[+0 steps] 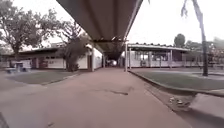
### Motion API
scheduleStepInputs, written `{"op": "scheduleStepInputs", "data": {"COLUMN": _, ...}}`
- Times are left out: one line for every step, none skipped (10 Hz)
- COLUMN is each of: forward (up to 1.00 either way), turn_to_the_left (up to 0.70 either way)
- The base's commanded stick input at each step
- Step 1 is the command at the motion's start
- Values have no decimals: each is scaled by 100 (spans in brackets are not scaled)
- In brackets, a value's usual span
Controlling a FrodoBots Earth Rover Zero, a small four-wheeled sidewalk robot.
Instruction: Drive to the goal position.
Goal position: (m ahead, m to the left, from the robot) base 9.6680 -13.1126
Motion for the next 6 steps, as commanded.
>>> {"op": "scheduleStepInputs", "data": {"forward": 70, "turn_to_the_left": 0}}
{"op": "scheduleStepInputs", "data": {"forward": 70, "turn_to_the_left": 0}}
{"op": "scheduleStepInputs", "data": {"forward": 70, "turn_to_the_left": 0}}
{"op": "scheduleStepInputs", "data": {"forward": 70, "turn_to_the_left": 0}}
{"op": "scheduleStepInputs", "data": {"forward": 70, "turn_to_the_left": 0}}
{"op": "scheduleStepInputs", "data": {"forward": 70, "turn_to_the_left": 0}}
